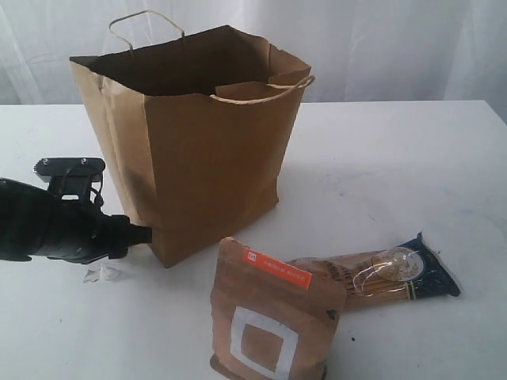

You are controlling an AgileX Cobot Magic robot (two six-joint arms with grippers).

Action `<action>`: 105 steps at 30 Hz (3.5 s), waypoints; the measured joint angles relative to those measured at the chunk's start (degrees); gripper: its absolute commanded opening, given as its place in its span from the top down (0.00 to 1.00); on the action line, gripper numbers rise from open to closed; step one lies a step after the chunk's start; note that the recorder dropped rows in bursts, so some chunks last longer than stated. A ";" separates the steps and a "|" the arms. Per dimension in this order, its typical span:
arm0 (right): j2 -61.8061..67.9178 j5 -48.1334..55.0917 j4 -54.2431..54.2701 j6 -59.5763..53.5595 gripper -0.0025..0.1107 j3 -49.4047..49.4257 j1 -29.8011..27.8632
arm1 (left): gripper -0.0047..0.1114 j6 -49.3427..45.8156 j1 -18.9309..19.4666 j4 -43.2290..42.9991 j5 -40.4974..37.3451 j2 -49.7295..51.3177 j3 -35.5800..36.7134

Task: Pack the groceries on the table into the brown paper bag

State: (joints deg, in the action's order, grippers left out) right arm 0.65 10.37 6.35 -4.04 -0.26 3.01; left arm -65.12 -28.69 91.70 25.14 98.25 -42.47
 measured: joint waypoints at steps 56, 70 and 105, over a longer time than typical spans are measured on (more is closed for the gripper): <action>0.00 0.00 0.00 0.00 0.86 0.00 0.00 | 0.41 -12.54 0.00 7.01 -4.06 -15.26 6.30; 0.00 0.00 0.00 0.00 0.86 0.00 0.00 | 0.41 -8.23 0.00 7.01 -12.08 -16.09 13.55; 0.00 0.00 0.00 0.00 0.86 0.00 0.00 | 0.96 -3.03 0.14 4.01 -7.16 -2.62 6.38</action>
State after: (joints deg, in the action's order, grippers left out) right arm 0.65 10.37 6.35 -4.04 -0.26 3.01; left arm -68.15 -28.55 95.70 17.98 95.63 -36.09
